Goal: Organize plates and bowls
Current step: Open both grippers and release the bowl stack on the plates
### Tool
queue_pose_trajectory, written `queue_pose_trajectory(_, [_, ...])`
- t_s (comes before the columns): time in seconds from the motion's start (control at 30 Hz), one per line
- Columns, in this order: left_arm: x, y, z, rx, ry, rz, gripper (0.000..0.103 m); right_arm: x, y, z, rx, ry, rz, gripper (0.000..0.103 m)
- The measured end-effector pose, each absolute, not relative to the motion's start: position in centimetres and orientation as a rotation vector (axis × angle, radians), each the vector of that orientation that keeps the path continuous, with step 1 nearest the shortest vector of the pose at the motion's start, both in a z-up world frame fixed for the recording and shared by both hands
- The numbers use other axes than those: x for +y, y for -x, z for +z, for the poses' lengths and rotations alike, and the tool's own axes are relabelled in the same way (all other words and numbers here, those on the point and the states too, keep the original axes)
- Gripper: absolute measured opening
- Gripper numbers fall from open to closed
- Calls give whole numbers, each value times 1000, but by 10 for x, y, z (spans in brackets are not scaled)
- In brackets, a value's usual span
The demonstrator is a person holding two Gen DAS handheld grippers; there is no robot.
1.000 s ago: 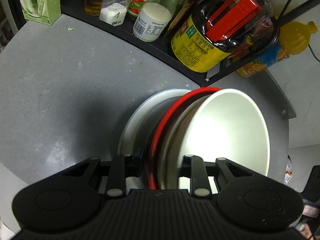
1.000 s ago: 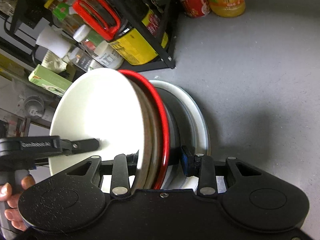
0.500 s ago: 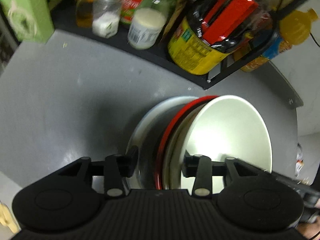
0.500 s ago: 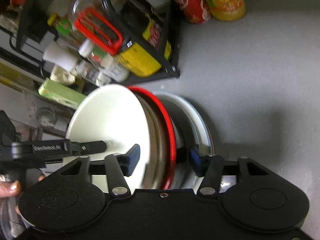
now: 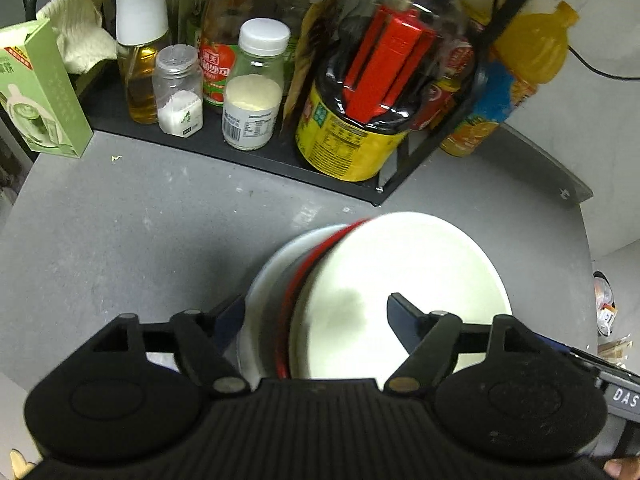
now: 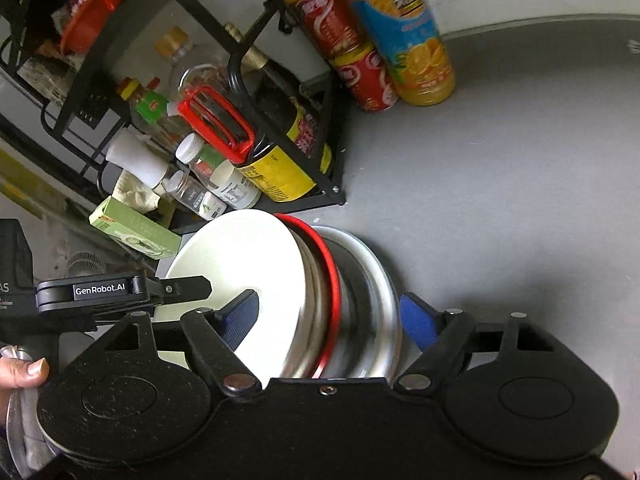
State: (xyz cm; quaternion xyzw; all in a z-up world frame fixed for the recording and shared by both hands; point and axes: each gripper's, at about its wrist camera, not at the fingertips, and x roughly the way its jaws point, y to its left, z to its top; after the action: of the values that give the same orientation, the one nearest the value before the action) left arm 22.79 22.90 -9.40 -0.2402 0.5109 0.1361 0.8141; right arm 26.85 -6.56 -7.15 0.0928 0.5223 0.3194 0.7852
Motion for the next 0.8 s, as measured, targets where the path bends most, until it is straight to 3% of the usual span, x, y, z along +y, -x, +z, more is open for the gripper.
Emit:
queue_pose_trajectory(0.1, [215,-219,-86,1074,480,270,78,-82,-250,-57,1077,-198,664,90])
queue_pose_trajectory(0.23, [192,-202,-72,1048,399,247,80,-112,-219,-34,992,-216,609,99])
queue_pose_trajectory(0.8, [148,-112,-16,908,315,119,91,-177,-105,25,798,-201,397,103])
